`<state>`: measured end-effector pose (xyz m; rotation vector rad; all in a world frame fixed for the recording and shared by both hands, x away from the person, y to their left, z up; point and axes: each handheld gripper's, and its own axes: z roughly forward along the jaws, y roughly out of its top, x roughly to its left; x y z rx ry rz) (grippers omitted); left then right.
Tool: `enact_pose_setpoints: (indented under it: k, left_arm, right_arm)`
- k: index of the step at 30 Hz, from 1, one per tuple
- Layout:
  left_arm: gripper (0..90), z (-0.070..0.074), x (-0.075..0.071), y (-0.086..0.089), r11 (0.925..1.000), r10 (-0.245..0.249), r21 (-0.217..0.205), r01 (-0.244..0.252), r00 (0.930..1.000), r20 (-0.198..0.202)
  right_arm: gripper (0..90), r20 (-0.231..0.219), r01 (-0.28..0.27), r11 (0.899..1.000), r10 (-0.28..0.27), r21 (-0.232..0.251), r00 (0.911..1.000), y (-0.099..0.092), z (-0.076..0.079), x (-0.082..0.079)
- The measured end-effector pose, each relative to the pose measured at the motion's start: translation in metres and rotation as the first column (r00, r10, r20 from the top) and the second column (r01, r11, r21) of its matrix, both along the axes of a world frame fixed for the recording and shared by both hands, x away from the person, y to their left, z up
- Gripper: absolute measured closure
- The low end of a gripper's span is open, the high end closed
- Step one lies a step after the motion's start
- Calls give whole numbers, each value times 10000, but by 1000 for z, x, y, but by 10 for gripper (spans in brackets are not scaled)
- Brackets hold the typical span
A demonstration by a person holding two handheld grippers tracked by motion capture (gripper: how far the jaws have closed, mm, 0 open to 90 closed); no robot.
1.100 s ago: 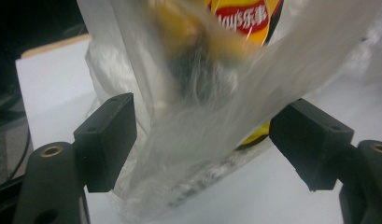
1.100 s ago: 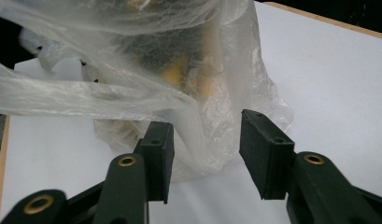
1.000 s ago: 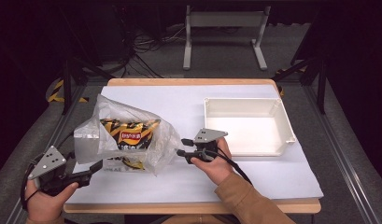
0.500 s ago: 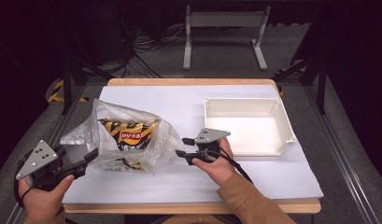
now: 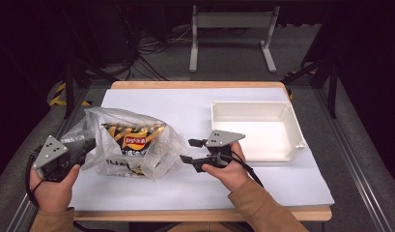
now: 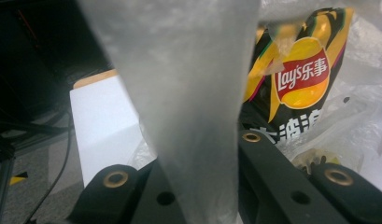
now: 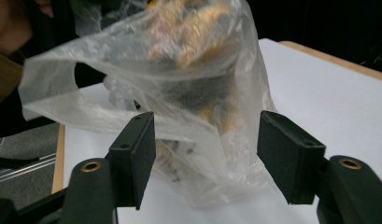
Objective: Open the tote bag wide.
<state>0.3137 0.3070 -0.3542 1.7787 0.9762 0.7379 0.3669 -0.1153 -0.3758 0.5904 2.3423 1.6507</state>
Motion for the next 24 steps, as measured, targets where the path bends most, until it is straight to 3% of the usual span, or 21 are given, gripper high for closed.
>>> enact_pose_setpoints:
  k: [4,9,19,24]
  left_arm:
    - [896,-1,0,-1,9999,-114,-25,114,9999,6]
    - [895,0,-1,-4,9998,-214,-20,214,9997,74]
    - [895,-2,-1,-3,9995,-319,-47,320,9995,52]
    - [895,-3,0,-7,9987,-506,21,506,9987,59]
  right_arm:
    - [375,312,0,9994,-10,340,9995,3,11,0]
    - [375,501,47,9995,-62,314,9987,9,16,5]
    - [312,534,233,9988,-256,428,9982,26,21,24]
    - [298,592,67,9988,-96,493,9982,34,23,29]
